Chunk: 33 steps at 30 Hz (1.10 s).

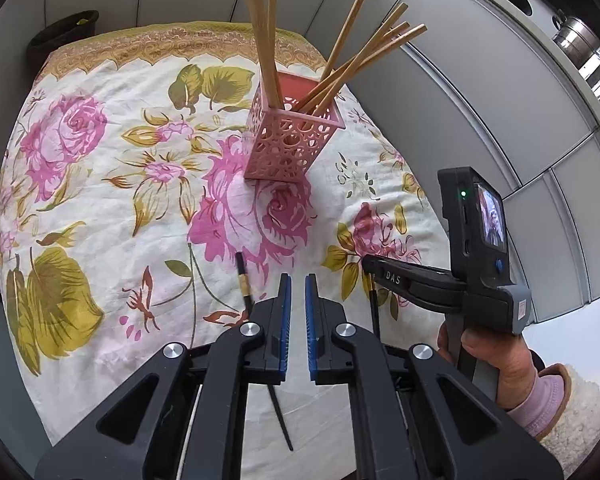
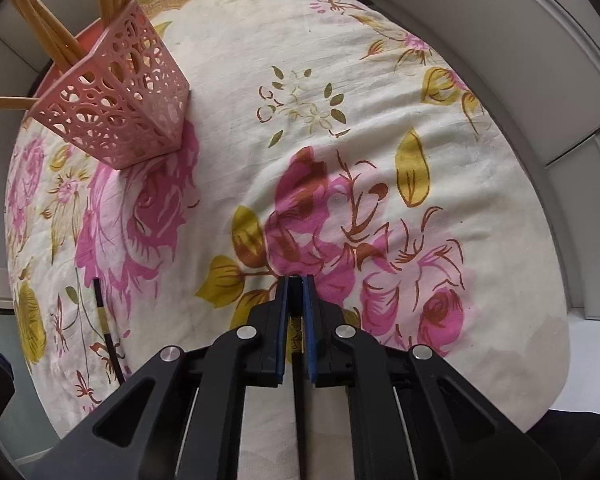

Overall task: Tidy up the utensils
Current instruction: 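Carry both black chopsticks over the pink cup, lower them in, open both grippers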

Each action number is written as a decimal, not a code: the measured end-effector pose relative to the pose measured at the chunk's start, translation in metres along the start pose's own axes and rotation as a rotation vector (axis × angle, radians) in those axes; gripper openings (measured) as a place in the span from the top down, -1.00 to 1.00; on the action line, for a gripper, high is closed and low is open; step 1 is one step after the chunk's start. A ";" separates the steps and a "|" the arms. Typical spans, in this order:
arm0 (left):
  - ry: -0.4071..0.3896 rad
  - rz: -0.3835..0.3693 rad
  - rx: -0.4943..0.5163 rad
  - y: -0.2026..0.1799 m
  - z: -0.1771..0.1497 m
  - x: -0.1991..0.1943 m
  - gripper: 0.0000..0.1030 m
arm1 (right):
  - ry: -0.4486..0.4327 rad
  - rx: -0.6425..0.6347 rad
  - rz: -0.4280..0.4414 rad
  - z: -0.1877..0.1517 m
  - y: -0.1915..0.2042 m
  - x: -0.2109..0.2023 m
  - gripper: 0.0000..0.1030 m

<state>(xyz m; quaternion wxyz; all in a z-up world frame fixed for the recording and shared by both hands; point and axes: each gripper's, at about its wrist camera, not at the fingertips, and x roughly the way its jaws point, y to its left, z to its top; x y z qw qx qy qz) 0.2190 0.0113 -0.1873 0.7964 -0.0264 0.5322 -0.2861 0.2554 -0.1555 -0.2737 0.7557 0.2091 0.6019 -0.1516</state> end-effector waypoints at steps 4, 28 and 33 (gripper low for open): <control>0.018 0.019 -0.010 0.004 -0.004 0.004 0.87 | -0.072 0.010 0.120 -0.011 -0.020 -0.016 0.85; 0.212 0.371 -0.043 0.017 0.030 0.120 0.88 | -0.081 0.052 0.217 -0.007 -0.069 -0.042 0.85; 0.134 0.186 -0.104 0.019 0.019 0.091 0.89 | -0.153 0.028 0.273 -0.017 -0.072 -0.068 0.85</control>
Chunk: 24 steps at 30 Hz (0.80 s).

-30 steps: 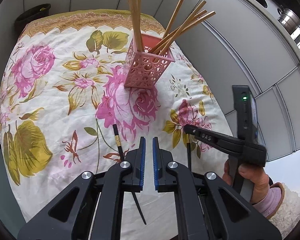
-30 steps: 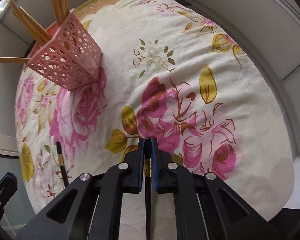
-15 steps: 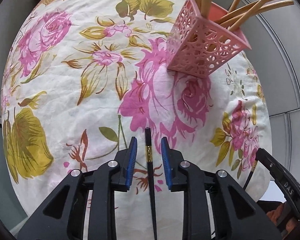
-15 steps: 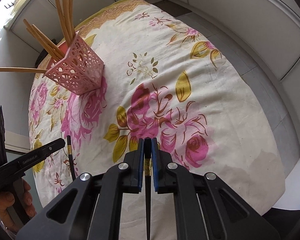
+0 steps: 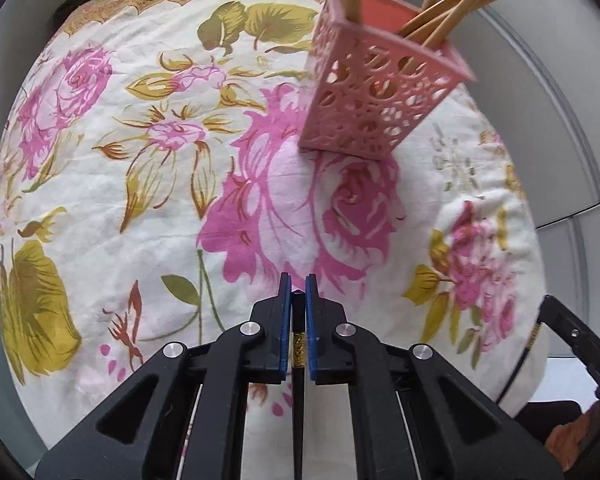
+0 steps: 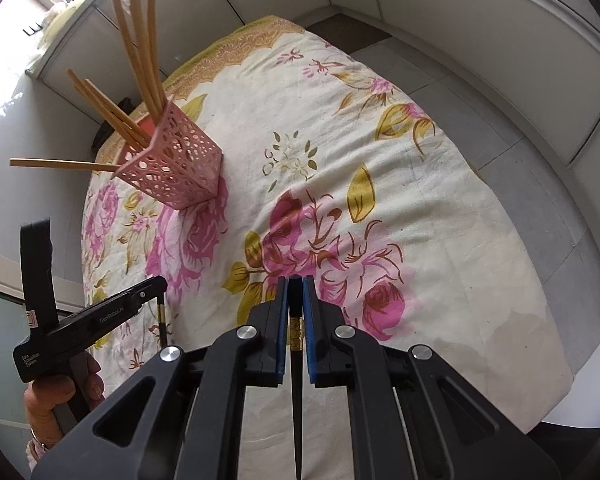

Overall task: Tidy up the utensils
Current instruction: 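Carry both black chopsticks over the pink cup, lower them in, open both grippers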

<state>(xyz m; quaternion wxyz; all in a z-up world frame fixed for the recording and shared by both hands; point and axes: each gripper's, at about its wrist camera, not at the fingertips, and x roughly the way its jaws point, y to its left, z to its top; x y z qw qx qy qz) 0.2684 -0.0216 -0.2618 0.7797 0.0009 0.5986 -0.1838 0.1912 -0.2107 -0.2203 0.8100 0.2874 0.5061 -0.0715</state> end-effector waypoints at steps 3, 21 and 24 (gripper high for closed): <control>-0.071 -0.073 0.015 -0.003 -0.012 -0.036 0.89 | -0.042 -0.040 0.038 -0.009 0.005 -0.020 0.85; -0.481 -0.078 0.184 -0.071 -0.068 -0.174 0.89 | -0.302 -0.251 0.139 -0.047 0.029 -0.133 0.85; -0.496 -0.079 0.190 -0.076 -0.067 -0.182 0.89 | -0.314 -0.259 0.140 -0.045 0.031 -0.139 0.85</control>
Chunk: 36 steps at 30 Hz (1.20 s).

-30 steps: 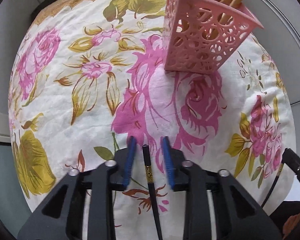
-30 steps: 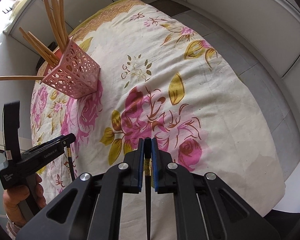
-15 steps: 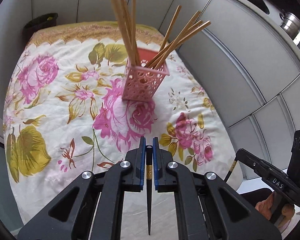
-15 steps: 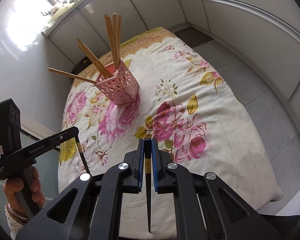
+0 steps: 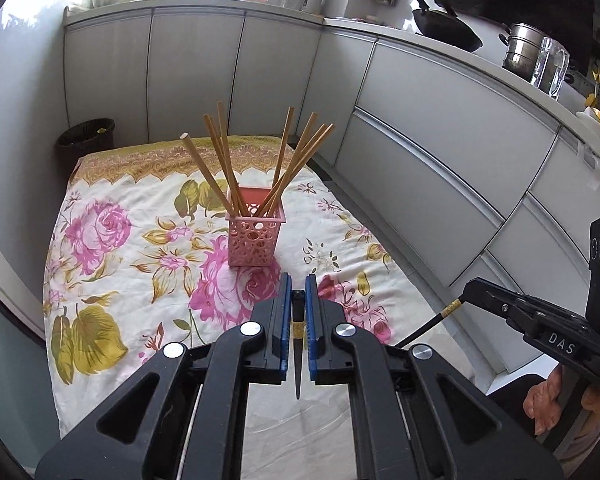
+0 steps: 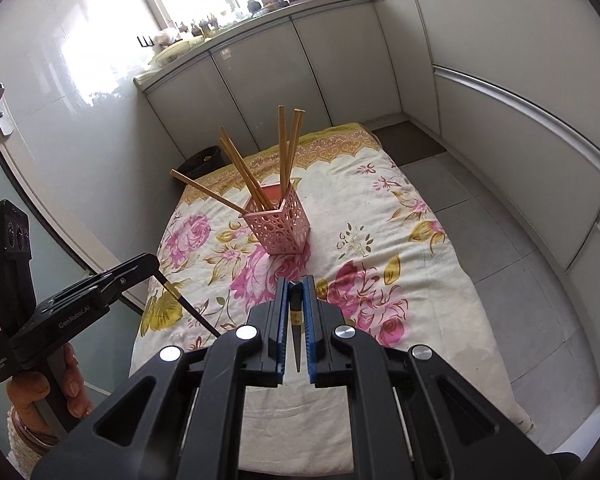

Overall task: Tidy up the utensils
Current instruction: 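Carry both black chopsticks over the pink cup, lower them in, open both grippers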

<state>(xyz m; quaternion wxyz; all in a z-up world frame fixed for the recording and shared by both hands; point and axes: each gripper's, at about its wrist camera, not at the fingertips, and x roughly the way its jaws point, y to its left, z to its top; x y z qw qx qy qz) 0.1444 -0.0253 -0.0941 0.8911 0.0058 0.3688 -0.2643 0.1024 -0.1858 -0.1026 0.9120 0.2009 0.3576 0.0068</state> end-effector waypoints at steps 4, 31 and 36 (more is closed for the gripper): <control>-0.013 0.004 0.000 -0.002 0.009 -0.005 0.89 | 0.003 0.007 0.003 0.008 -0.002 -0.003 0.85; -0.194 0.169 -0.050 0.015 0.163 0.048 0.88 | -0.014 0.033 0.038 0.059 -0.011 0.004 0.85; -0.082 0.135 -0.111 0.036 0.142 0.082 0.51 | -0.030 0.034 0.047 0.070 -0.007 0.006 0.85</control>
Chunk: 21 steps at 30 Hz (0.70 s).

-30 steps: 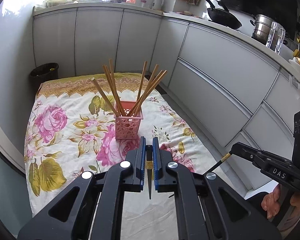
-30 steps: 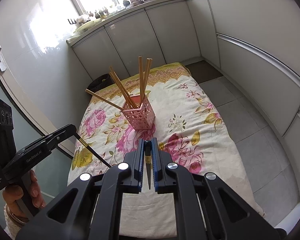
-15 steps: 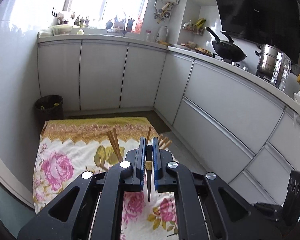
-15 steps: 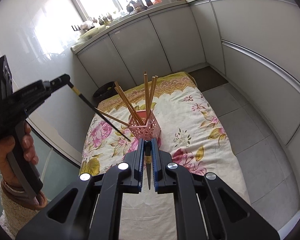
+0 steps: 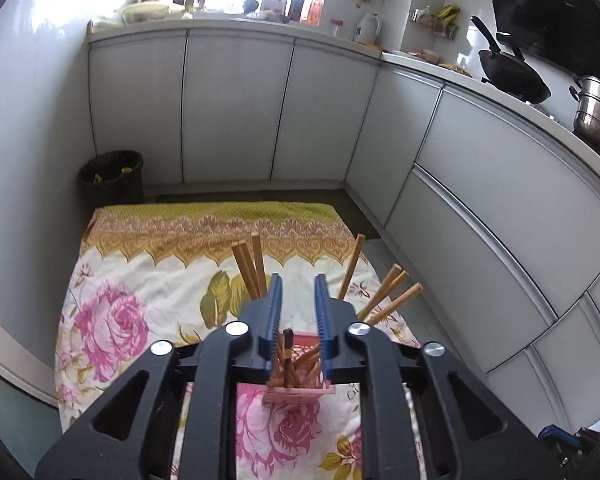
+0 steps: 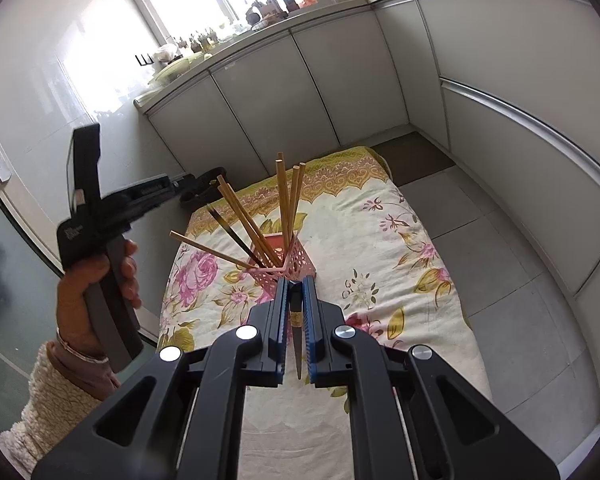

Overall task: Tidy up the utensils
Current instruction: 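Carry both black chopsticks over the pink cup, lower them in, open both grippers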

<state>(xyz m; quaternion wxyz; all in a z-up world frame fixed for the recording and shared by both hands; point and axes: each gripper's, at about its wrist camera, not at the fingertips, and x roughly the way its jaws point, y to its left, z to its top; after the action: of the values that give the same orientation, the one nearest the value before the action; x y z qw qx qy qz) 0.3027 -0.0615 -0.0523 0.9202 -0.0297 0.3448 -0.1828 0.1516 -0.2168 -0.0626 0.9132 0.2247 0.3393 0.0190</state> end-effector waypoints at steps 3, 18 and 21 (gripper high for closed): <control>-0.040 -0.013 -0.034 0.011 -0.010 -0.015 0.38 | -0.030 -0.017 0.005 0.013 0.008 -0.001 0.85; -0.109 0.108 -0.161 0.055 -0.066 -0.072 -0.11 | -0.181 -0.056 -0.012 0.096 0.056 0.048 0.85; -0.076 0.118 -0.175 0.069 -0.071 -0.062 -0.11 | -0.172 -0.068 -0.035 0.102 0.060 0.070 0.85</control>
<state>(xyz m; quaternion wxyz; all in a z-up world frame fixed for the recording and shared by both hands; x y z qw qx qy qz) 0.2351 0.0299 -0.0798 0.9356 -0.0966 0.3255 -0.0964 0.2763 -0.1898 -0.0118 0.9463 0.1884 0.2625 -0.0049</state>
